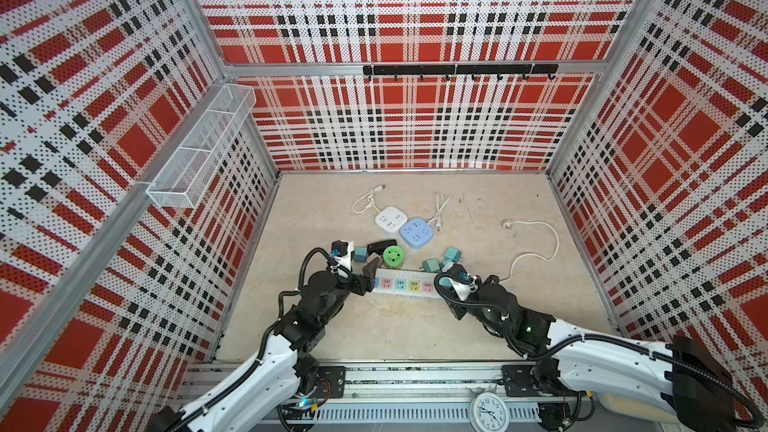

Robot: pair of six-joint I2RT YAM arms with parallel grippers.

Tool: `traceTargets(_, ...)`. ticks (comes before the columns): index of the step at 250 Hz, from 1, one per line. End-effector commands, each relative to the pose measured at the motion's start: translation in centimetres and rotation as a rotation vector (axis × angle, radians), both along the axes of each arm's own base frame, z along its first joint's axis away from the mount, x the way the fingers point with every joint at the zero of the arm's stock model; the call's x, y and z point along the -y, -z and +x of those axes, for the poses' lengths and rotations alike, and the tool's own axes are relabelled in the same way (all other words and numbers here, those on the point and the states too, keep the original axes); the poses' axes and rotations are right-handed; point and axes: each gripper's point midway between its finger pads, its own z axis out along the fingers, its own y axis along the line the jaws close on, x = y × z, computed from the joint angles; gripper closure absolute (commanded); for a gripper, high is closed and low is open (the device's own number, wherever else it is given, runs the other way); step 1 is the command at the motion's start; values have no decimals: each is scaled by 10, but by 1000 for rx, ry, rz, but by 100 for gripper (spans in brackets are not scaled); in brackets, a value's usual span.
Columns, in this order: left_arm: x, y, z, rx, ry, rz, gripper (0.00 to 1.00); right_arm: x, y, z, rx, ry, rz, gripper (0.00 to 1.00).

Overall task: Insert the plug
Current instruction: 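Carry the teal adapter toward the left gripper while the left gripper reaches to meet it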

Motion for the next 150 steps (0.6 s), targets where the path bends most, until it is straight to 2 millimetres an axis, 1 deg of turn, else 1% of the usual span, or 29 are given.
traceTargets(1, 14, -7, -16, -63, 92, -17, 20, -10, -31, 0, 99, -31, 92, 96)
traceTargets(14, 21, -8, -21, -71, 139, -20, 21, -11, -30, -4, 113, -45, 105, 95)
traceTargets(31, 33, -11, -30, -80, 211, -30, 24, -11, -31, -9, 150, -57, 107, 99)
traceTargets(56, 48, -14, -44, -94, 308, -35, 27, -11, -34, -14, 191, -67, 124, 98)
traceTargets(76, 57, -16, -55, -98, 365, -37, 32, -13, -41, -19, 229, -105, 149, 98)
traceTargets(93, 64, -19, -62, -95, 404, -39, 33, -15, -46, -23, 269, -133, 150, 98)
traceTargets(103, 66, -20, -65, -92, 413, -39, 33, -16, -48, -25, 284, -149, 148, 100)
traceTargets(150, 85, -25, -76, -99, 491, -24, 34, -22, -53, -29, 347, -200, 102, 100)
